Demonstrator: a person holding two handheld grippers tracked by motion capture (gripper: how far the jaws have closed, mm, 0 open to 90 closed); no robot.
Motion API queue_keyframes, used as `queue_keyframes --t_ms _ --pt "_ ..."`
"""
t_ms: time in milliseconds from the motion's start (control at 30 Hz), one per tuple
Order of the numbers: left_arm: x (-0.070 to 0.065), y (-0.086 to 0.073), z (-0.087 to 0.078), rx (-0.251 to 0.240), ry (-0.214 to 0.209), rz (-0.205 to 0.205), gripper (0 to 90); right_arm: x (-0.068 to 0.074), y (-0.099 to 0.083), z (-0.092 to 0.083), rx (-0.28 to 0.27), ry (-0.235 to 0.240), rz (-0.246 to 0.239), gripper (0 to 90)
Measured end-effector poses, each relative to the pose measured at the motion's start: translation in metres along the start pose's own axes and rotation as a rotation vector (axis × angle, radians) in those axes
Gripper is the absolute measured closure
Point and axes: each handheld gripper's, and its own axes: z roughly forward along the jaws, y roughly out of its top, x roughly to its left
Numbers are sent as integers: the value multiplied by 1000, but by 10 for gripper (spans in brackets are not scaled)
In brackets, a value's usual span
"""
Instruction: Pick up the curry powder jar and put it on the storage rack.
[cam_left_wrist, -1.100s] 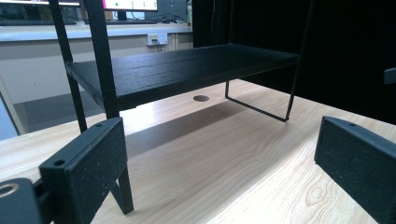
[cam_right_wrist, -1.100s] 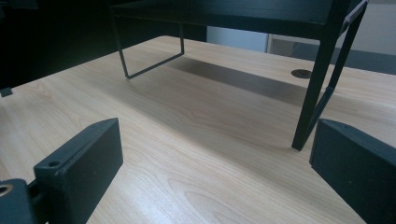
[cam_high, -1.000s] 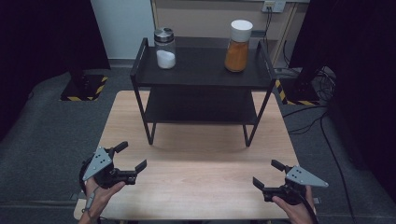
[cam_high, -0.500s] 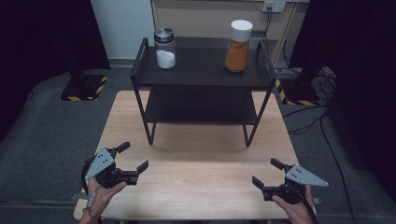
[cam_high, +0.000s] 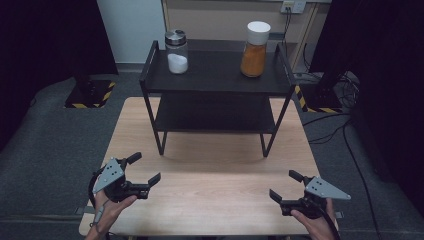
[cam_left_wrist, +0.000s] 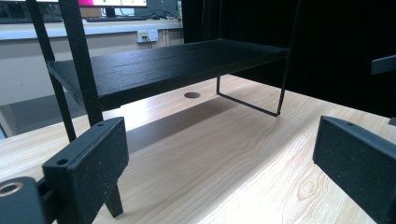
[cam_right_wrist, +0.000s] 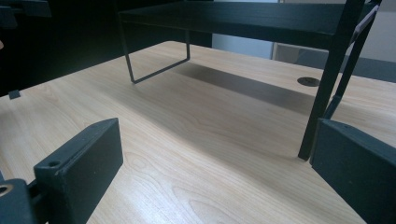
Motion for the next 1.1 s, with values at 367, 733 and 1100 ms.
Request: queue_keyframes --t_ms 367,733,1100 --pt "0 0 0 -1 -3 -5 21 0 0 1 6 3 2 28" --pt "0 0 0 0 -8 -4 21 1 1 2 12 8 -7 28" --pt "-1 1 1 4 -14 -1 21 1 2 4 22 19 -13 31"
